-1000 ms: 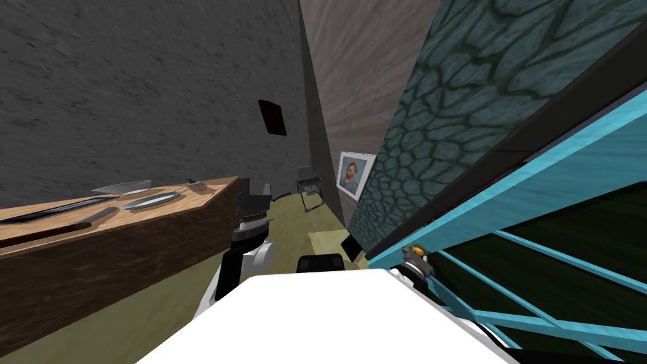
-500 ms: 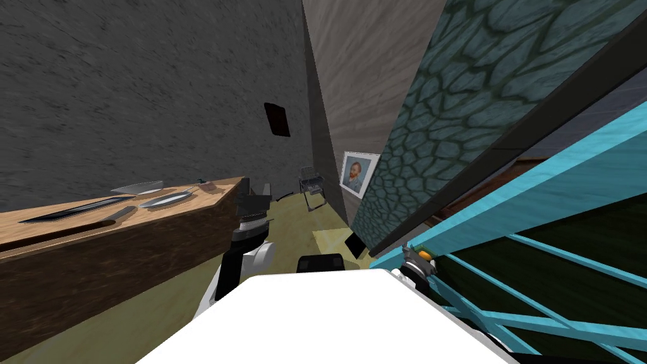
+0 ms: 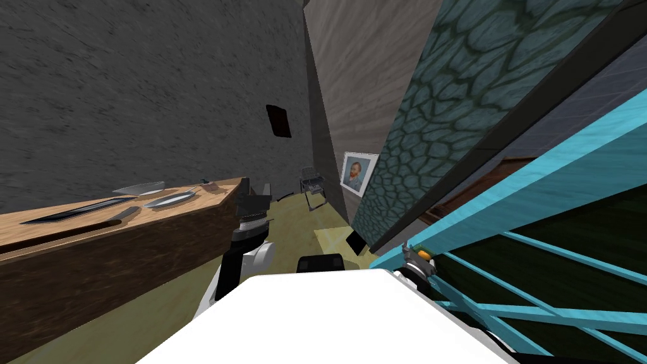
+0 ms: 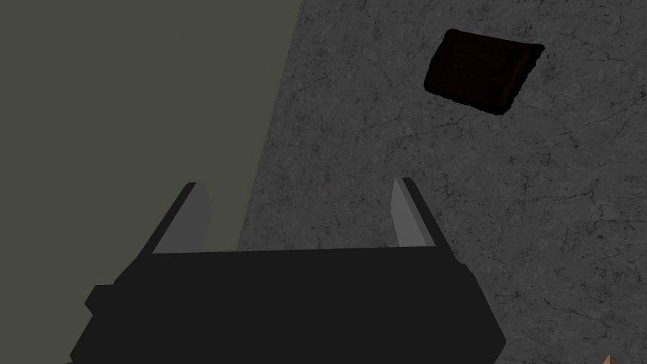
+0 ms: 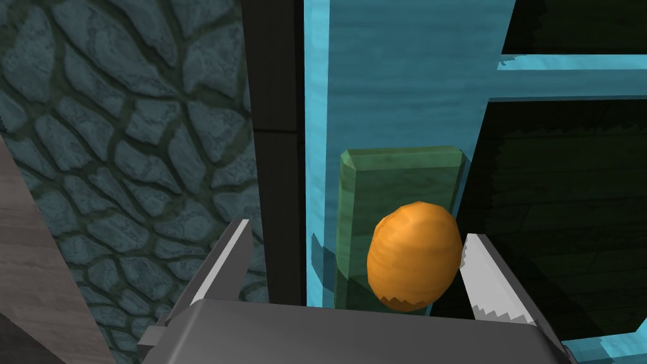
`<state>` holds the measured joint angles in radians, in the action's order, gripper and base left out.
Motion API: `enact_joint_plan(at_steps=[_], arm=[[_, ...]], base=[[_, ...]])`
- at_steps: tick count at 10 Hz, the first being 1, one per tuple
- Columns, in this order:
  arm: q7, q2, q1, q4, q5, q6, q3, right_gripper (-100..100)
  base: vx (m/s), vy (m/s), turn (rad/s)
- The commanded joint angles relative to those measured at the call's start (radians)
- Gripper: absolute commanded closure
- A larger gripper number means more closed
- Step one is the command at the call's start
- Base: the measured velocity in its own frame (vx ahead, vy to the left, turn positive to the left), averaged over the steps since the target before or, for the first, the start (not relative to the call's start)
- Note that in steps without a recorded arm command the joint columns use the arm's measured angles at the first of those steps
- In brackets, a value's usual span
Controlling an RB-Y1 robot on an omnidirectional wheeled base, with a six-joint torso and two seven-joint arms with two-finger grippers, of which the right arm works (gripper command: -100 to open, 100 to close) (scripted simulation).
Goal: Pull the door open
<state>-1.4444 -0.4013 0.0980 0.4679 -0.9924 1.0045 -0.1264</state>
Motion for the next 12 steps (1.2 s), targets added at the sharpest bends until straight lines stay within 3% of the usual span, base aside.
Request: enact_joint_plan(at_steps=[1,12], arm=[[-0.017,0.013,-0.032,-0.021,0.014,0.012,0.019,100],[-0.075,-0.008,-0.013,-0.003,0.061,0.013,0.077,100]], base=[[0.000,0.000,0.000],[-0.025,-0.005,-0.024]])
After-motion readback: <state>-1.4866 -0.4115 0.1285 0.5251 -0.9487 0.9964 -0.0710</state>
